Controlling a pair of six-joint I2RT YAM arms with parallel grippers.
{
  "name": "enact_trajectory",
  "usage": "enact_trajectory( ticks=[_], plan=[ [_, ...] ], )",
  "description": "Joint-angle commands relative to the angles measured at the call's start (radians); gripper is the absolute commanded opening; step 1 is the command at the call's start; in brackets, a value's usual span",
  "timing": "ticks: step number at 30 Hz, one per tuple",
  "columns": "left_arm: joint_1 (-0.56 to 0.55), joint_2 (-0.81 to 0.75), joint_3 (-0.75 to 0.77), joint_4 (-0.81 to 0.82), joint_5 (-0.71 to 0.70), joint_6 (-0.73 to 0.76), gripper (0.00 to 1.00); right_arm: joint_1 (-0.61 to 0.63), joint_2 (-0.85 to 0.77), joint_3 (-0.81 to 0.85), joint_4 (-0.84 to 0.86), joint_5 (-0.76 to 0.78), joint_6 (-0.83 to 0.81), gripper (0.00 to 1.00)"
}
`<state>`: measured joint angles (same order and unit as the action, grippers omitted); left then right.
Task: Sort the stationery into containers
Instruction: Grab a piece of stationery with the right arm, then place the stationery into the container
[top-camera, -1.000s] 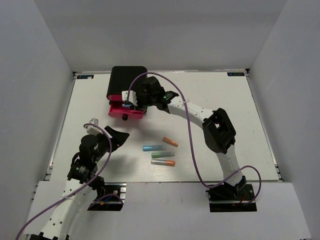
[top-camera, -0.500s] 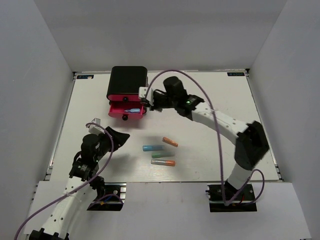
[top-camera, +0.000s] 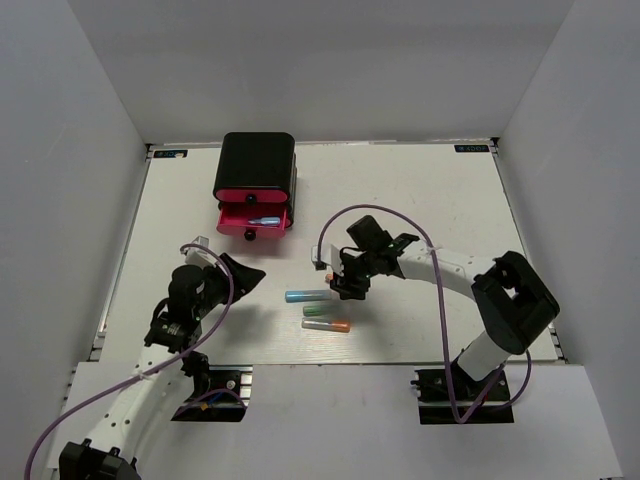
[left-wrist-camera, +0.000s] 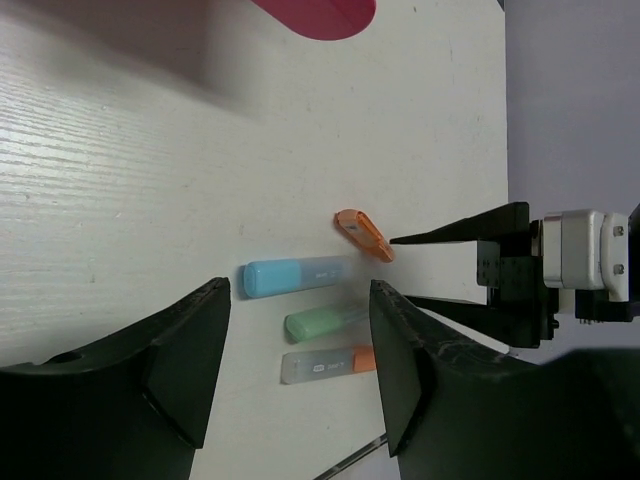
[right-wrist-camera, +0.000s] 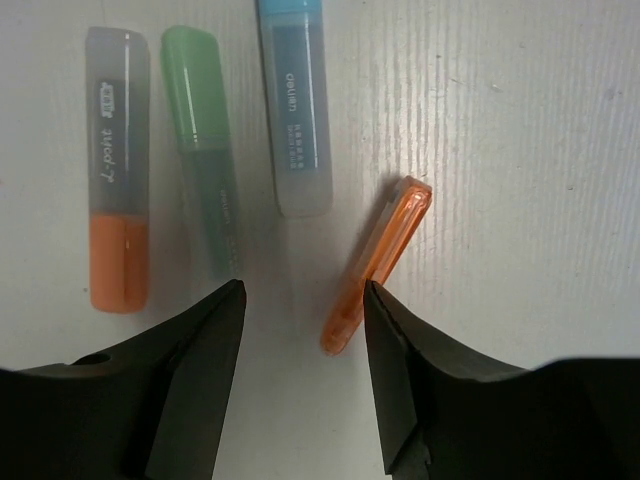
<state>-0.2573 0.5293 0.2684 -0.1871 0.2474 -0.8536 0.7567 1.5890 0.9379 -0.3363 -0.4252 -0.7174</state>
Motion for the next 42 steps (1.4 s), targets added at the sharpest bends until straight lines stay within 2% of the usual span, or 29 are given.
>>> enact_trajectory(
  ticks=[1,7,14,19,22,23,27,30,34,42],
  plan=[
    [0.0,0.0,0.028,0.006,0.006,0.019,0.68,0.0,0.022,0.027,0.054,0.029,-0.005,0.57],
    [0.0,-0.052,0.017,-0.024,-0.014,0.01,0.68,-0.003,0.097,0.05,0.079,0.072,-0.019,0.57],
    [0.0,-0.072,0.017,-0.045,-0.036,-0.001,0.68,-0.007,0.169,0.084,0.097,0.088,-0.011,0.49],
    [0.0,-0.061,0.017,-0.035,-0.036,-0.001,0.68,-0.003,0.181,0.09,0.105,0.092,-0.004,0.49],
    [0.0,-0.052,0.008,-0.017,-0.036,-0.001,0.68,-0.002,0.189,0.091,0.103,0.094,-0.013,0.39],
    [0.0,-0.052,0.008,-0.017,-0.036,-0.001,0.68,0.0,0.192,0.093,0.102,0.092,-0.019,0.31],
    [0.0,-0.043,0.008,-0.008,-0.036,-0.001,0.68,-0.01,0.178,0.125,0.099,0.083,-0.036,0.14],
    [0.0,-0.043,0.008,-0.008,-0.036,-0.001,0.68,-0.014,0.146,0.205,0.092,0.051,-0.04,0.09],
    [0.0,-0.034,-0.003,0.024,-0.036,-0.01,0.68,-0.011,0.131,0.394,0.102,-0.038,-0.045,0.07],
    [0.0,-0.014,-0.012,0.034,-0.075,-0.01,0.68,0.007,0.267,0.599,0.218,-0.098,-0.017,0.07]
  ],
)
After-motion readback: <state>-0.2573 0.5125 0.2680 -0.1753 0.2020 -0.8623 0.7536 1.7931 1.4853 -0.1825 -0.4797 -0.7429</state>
